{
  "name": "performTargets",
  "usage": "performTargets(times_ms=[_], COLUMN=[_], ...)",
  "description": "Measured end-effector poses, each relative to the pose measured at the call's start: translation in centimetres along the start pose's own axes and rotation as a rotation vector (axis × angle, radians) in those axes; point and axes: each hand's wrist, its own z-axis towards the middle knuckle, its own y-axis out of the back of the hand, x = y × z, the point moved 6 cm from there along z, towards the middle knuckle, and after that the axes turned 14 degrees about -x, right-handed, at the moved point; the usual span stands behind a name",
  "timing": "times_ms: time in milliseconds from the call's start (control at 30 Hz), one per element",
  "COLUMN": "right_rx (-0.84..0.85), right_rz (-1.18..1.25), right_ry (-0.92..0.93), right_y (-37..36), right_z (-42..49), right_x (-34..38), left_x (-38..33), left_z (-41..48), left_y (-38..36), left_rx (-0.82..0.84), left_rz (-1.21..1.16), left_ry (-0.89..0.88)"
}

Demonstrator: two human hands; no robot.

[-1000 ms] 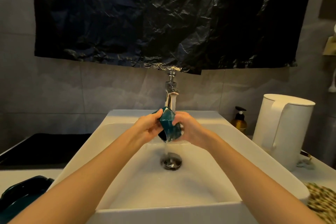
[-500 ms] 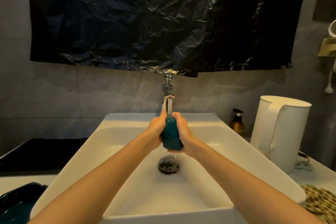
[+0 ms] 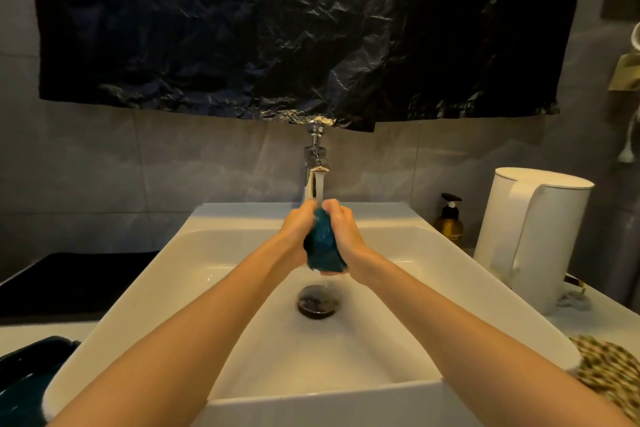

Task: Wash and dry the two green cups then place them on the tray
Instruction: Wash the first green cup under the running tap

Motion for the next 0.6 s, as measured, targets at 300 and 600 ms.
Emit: performTargets(times_ms=[300,600], right_rx=[0.093,0.133], right_rz=[0.105,0.137], right_ry=[-0.211,-0.314], right_y=[1.0,1.0], right_z=[0.2,-0.7], right_x=[-0.7,-0.9], left_x=[0.5,0.8], left_z=[-0.5,-0.3], left_y=[-0.3,-0.1], left_rx=[0.012,0.134], left_rz=[0.193,0.142], left_ry=[-0.214,-0.198])
